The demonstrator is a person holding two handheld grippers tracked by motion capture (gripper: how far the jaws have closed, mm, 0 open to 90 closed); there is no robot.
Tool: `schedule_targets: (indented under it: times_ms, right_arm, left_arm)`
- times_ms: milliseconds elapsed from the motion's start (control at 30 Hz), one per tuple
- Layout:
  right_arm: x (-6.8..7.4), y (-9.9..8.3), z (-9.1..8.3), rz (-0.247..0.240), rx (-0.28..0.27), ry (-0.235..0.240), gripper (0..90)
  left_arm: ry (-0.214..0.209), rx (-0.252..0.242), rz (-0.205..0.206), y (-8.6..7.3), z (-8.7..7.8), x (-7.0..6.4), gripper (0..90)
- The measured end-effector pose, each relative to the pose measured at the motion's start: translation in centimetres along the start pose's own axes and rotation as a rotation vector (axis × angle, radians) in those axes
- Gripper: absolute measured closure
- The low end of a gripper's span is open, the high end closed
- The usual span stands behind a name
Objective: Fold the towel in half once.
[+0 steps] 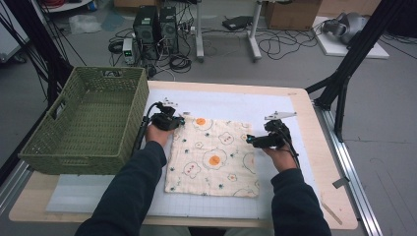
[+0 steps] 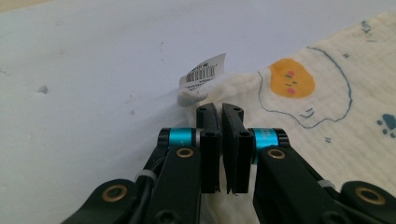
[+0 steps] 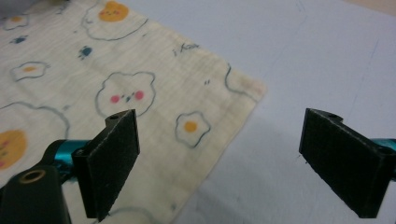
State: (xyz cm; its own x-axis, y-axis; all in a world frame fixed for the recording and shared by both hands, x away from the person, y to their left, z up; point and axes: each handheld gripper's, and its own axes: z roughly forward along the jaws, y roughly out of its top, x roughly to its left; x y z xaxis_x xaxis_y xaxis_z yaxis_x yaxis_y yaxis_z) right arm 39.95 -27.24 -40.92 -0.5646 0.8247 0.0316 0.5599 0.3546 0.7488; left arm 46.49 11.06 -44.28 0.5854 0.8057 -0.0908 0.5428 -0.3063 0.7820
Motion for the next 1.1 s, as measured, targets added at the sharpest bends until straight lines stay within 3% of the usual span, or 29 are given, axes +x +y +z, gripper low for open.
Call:
schedule_targets:
  times_ms: [100,300,400,533,600,700,833,900,1100]
  right_arm:
    - [-0.5,0.7,1.9,-0.002,0.034,0.007,16.6]
    - [-1.2,1.3,5.4,0.025,0.104,-0.038,17.7]
    - [-1.2,1.5,6.5,0.015,0.132,-0.043,23.1]
    - [-1.2,1.5,6.5,0.045,0.110,-0.052,34.3]
    - [-1.1,1.7,6.4,0.029,0.108,-0.040,51.9]
    - [-0.5,1.9,6.4,-0.001,0.112,-0.025,67.8]
    - [-0.5,1.8,6.4,0.019,0.110,0.000,74.6]
    - [-0.4,1.9,6.4,0.011,0.113,0.013,82.3]
    - [0.2,2.3,6.3,-0.068,0.112,-0.053,85.6]
  left_arm:
    - [0.002,0.005,-0.002,-0.1,0.0,0.0,85.4]
    - [-0.002,-0.003,0.001,0.0,-0.2,0.0,85.4]
    - [-0.003,0.000,-0.004,0.0,-0.3,0.1,85.4]
    - [-0.001,-0.005,-0.006,0.0,-0.5,0.2,85.4]
    - [-0.004,-0.003,-0.006,0.0,-0.5,0.2,85.4]
    - [-0.006,0.005,0.001,0.0,-0.5,0.2,85.5]
    - [-0.007,-0.002,-0.009,0.0,-0.6,0.2,85.5]
    - [-0.009,0.002,-0.003,0.0,-0.6,0.0,85.6]
    - [0.021,-0.066,-0.017,0.8,-1.3,-0.2,86.0]
